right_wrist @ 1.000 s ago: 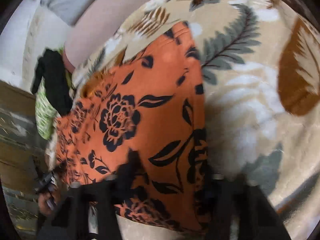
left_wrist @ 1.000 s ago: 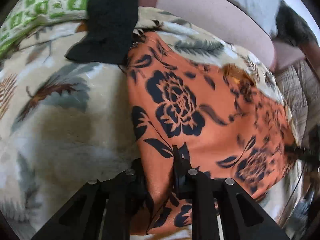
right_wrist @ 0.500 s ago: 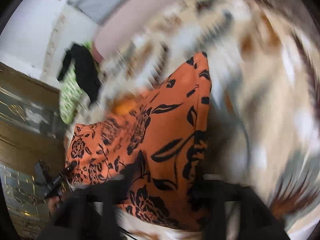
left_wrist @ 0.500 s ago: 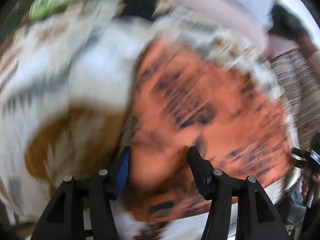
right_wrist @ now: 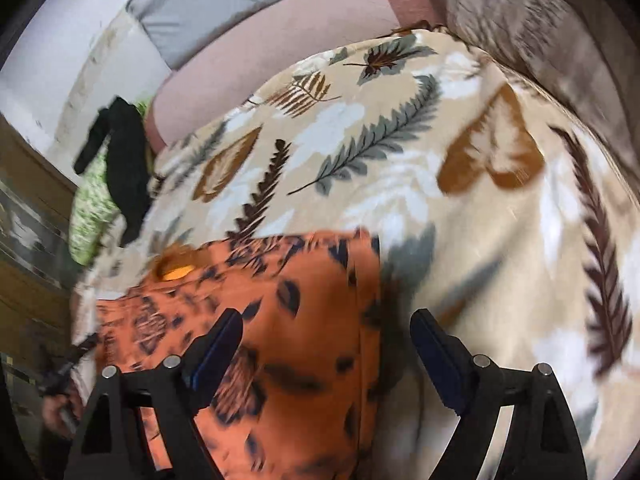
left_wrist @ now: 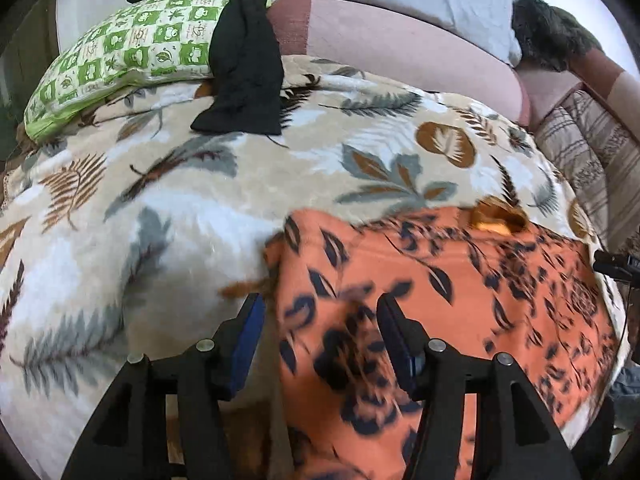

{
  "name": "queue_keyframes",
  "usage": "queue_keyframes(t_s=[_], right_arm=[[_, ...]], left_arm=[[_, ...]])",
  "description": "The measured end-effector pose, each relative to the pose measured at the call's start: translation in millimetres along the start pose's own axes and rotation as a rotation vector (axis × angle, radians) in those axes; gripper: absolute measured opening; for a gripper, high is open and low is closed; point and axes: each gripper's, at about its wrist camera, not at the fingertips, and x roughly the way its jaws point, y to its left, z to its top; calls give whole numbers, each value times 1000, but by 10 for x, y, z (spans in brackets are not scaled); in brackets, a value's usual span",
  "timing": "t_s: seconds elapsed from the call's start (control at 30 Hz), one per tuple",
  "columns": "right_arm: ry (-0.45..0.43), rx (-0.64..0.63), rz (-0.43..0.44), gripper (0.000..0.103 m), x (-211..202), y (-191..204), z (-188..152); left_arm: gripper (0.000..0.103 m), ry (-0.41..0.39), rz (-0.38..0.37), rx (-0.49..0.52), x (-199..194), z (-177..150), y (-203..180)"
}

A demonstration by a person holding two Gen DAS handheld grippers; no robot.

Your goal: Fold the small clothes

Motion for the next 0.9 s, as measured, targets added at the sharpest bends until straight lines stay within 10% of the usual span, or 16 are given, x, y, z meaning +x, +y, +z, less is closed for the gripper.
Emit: queue_keyframes(t_s=[0.13,0.2,0.3,0.47,0.57,0.63,0.9], right_arm=[[74,-14,-32,38,207,-53,-28],[67,-30,-50,27,187,-24,-21],[38,-97,-90,11,51,102,-13],[-95,-176,-128,10,-259,322,142],[5,-140,-126,12,197,146,201],[92,-24,-101,13,475,-88,143],[-61,-30,-1,14,-322,291,-53]], left_arm=[[54,14,3,-10,143,98,36],[14,22,9,8,206,165,20],[9,-19,13,-20,95,222,31],[9,-52,65,-59,128,167,109],[36,45,101,-130,439,130,235],[44,-19,126,-121,280,156,227],[50,-179,36,-7,-605,-43,-95]])
